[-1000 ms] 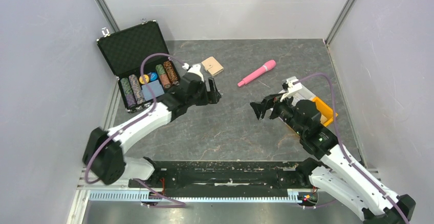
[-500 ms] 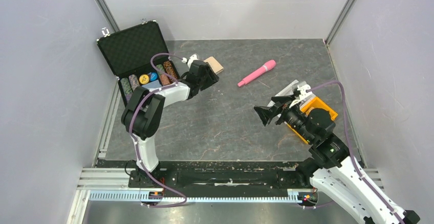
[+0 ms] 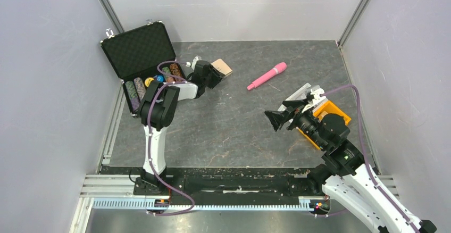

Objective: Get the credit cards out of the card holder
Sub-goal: Move the card holder to the center of the board.

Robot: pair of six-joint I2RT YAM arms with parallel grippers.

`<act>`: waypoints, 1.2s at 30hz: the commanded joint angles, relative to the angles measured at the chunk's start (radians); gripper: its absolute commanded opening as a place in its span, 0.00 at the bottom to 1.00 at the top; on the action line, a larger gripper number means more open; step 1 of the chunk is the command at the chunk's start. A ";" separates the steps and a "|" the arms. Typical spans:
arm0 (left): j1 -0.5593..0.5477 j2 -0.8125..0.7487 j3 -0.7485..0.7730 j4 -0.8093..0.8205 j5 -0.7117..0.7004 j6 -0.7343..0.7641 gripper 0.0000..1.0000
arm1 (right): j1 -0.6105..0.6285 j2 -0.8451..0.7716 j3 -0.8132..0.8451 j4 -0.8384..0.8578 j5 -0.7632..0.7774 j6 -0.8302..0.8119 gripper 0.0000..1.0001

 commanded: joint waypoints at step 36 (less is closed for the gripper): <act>-0.073 -0.425 -0.451 0.118 0.097 0.053 0.02 | 0.003 0.047 -0.071 0.004 0.088 0.024 0.94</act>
